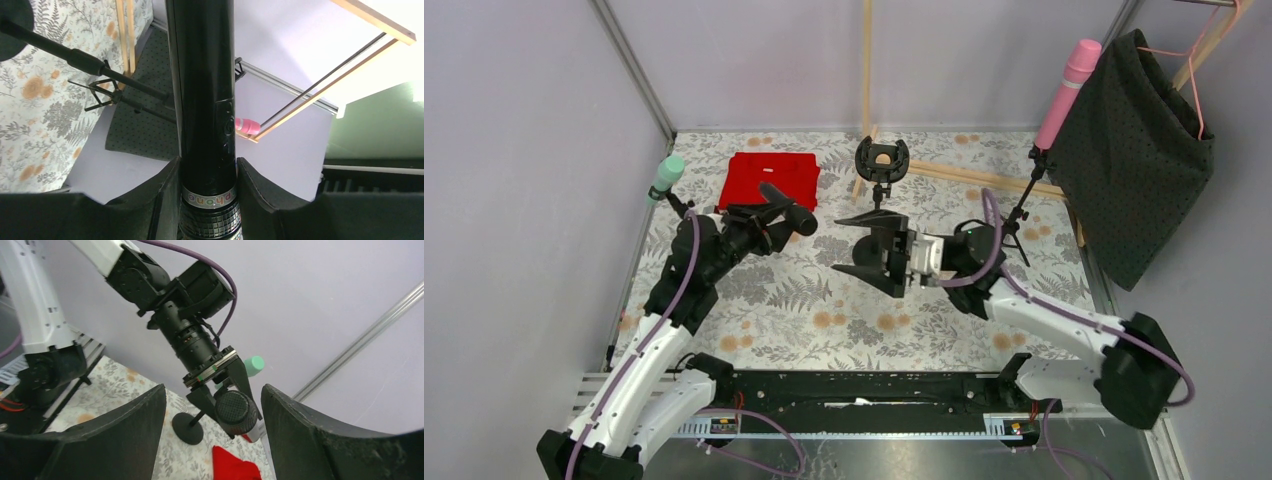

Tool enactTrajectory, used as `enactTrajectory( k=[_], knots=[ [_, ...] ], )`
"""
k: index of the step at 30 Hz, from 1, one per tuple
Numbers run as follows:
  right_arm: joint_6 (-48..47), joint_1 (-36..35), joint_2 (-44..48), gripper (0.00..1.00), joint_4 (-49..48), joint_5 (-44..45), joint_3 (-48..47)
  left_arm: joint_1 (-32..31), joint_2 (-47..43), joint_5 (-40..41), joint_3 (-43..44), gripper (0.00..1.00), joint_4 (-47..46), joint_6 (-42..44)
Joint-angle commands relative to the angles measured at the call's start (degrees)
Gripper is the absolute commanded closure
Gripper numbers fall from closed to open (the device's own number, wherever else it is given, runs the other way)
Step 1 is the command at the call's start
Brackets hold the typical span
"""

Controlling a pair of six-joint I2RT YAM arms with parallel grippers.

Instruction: Attach the microphones to the stand

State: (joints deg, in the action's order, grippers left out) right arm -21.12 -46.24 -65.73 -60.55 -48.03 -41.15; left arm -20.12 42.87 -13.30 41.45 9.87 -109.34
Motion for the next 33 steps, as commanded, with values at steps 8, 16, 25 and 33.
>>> enactTrajectory(
  k=[8,16,25,33],
  knots=[
    [3.0,-6.7,-20.2,0.26,-23.5,16.1,-11.3,0.0,-2.3,3.8,-1.6,1.0,-9.6,-18.1],
    [0.8,-8.7,-27.9,0.26,-27.4,25.8,-15.9,0.0,-2.2,4.8,-1.4,1.0,-12.5,-21.1],
    [1.3,-9.4,-33.0,0.32,-32.1,31.5,-16.6,0.0,-2.2,5.2,-1.9,1.0,-14.3,-22.7],
    [1.9,-10.1,-35.4,0.42,-33.5,32.1,-19.0,0.0,-2.3,5.3,-2.4,1.0,-14.6,-23.2]
  ],
)
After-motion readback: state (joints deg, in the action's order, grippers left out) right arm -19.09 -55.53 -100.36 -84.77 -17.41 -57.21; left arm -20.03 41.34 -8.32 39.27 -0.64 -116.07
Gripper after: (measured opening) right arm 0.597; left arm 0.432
